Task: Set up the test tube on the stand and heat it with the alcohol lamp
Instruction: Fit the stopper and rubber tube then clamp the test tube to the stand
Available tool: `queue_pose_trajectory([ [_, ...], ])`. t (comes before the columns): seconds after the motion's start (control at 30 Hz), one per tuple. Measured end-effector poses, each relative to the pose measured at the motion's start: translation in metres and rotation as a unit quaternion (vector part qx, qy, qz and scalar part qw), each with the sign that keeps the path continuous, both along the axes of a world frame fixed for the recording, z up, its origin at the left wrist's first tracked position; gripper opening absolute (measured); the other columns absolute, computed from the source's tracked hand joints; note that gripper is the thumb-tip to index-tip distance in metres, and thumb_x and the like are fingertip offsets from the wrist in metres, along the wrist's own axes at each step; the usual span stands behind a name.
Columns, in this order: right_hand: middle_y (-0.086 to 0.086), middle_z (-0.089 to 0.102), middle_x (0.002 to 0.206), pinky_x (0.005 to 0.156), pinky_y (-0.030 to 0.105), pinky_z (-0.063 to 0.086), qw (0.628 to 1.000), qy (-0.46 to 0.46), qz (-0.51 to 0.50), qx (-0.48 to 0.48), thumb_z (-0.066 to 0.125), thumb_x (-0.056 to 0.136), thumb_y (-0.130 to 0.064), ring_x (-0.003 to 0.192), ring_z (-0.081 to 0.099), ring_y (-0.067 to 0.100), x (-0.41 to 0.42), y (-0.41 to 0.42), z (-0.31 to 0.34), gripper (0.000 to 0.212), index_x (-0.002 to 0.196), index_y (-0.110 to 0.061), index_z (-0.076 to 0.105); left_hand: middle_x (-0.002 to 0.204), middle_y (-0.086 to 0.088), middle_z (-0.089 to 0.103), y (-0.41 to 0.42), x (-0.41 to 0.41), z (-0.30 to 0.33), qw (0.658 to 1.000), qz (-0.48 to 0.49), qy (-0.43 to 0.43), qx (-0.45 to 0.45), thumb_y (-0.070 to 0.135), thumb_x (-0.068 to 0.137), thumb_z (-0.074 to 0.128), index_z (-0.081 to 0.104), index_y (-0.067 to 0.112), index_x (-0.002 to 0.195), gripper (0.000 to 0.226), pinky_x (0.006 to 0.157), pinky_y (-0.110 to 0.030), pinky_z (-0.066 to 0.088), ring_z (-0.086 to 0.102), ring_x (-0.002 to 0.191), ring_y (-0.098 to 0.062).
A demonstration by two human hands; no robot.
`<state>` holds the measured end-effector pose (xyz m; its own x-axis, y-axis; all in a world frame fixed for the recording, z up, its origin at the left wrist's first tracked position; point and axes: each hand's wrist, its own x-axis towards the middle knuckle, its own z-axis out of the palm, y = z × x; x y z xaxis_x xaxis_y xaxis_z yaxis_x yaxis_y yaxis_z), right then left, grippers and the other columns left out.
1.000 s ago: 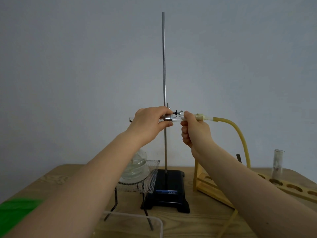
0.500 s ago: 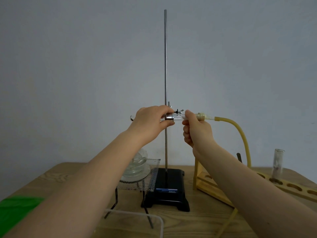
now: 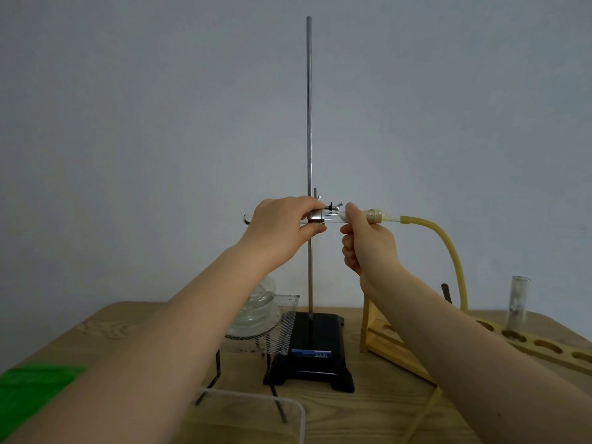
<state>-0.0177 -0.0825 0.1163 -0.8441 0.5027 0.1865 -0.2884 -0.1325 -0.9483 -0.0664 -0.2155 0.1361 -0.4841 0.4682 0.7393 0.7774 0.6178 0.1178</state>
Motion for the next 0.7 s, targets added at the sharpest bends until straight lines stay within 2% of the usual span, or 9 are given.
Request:
queue_pose_trajectory([
  [0.4, 0.001, 0.048, 0.058, 0.052, 0.024, 0.038, 1.0, -0.016, -0.003, 0.012, 0.054, 0.086, -0.057, 0.051, 0.041, 0.012, 0.004, 0.001, -0.004, 0.048, 0.083, -0.01, 0.061, 0.11, 0.004, 0.065, -0.001, 0.011, 0.002, 0.999, 0.03, 0.007, -0.041, 0.037, 0.092, 0.054, 0.055, 0.024, 0.125, 0.036, 0.09, -0.036, 0.042, 0.058, 0.1, -0.018],
  [0.6, 0.002, 0.049, 0.063, 0.054, 0.023, 0.04, 0.997, -0.021, -0.004, 0.069, 0.058, 0.084, -0.056, 0.056, 0.041, 0.012, 0.01, 0.0, -0.008, 0.044, 0.083, -0.012, 0.061, 0.124, -0.002, 0.059, -0.011, 0.017, 0.002, 0.998, 0.038, -0.021, -0.034, 0.03, 0.094, 0.05, 0.046, 0.023, 0.135, 0.042, 0.095, -0.037, 0.042, 0.053, 0.112, -0.021],
  [0.7, 0.002, 0.049, 0.063, 0.055, 0.024, 0.041, 0.997, -0.026, 0.012, 0.075, 0.061, 0.084, -0.053, 0.057, 0.042, 0.013, 0.017, -0.001, -0.01, 0.042, 0.084, -0.011, 0.061, 0.13, -0.003, 0.055, -0.02, 0.023, 0.002, 0.998, 0.041, -0.027, -0.026, 0.026, 0.096, 0.046, 0.045, 0.02, 0.137, 0.041, 0.095, -0.03, 0.037, 0.049, 0.118, -0.02],
])
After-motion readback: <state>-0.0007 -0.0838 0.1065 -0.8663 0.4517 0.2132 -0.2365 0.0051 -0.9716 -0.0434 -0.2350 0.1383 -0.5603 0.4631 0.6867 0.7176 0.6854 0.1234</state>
